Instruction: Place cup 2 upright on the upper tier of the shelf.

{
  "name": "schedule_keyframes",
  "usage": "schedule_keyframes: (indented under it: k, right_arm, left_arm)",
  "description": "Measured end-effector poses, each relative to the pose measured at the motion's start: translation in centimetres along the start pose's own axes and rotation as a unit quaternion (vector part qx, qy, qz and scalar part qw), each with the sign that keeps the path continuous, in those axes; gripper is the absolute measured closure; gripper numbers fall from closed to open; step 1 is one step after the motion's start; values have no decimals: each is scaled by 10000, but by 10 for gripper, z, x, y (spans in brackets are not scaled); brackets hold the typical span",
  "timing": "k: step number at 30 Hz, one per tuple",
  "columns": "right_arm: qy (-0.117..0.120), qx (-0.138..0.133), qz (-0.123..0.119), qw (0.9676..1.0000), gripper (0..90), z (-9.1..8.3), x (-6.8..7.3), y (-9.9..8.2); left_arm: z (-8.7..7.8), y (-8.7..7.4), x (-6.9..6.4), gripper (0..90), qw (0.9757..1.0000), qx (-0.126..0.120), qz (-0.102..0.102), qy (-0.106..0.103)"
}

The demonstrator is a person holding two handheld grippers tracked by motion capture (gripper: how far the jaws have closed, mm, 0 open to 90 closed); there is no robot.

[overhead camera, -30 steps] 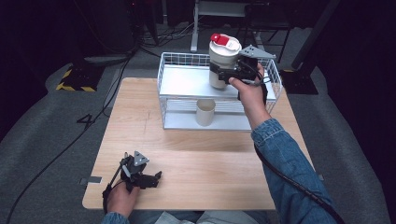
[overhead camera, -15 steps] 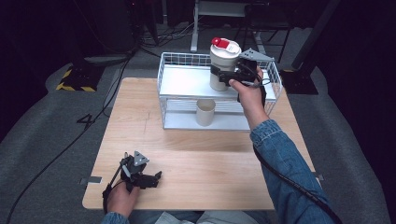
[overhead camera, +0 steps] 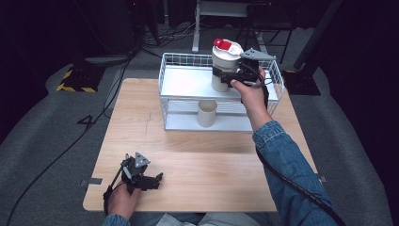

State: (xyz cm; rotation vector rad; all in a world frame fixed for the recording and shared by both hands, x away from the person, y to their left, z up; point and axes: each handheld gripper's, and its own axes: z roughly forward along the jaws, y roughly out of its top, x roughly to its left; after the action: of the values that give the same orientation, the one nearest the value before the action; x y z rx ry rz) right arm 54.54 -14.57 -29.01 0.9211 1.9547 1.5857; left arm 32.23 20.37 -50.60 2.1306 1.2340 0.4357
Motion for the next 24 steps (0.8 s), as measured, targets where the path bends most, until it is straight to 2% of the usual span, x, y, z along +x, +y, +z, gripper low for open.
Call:
schedule_keyframes:
  k: [2, 4, 8, 13, 15, 18, 24]
  right_arm:
    - [19, 46, -23, 10000, 126, 0, 0, 1]
    - [32, 140, -205, 9997, 90, -1, -2, 1]
    - [74, 103, -169, 9998, 0, -4, -4, 5]
    - [27, 128, -151, 9998, 0, -9, -5, 6]
    - [82, 141, -130, 9998, 0, -11, -5, 7]
    - [57, 213, -240, 9995, 0, -14, -5, 8]
    - [77, 223, -297, 9993, 0, -25, -5, 10]
  left_arm:
    - [0, 0, 0, 0, 10000, -5, 4, 1]
    - [0, 0, 0, 0, 10000, -5, 3, 5]
    - [0, 0, 0, 0, 10000, -7, 2, 4]
    - [0, 0, 0, 0, 10000, -8, -3, 2]
    - [0, 0, 0, 0, 10000, -10, -4, 3]
    - [0, 0, 0, 0, 10000, -8, -3, -2]
    - [1, 1, 0, 0, 10000, -8, -21, -11]
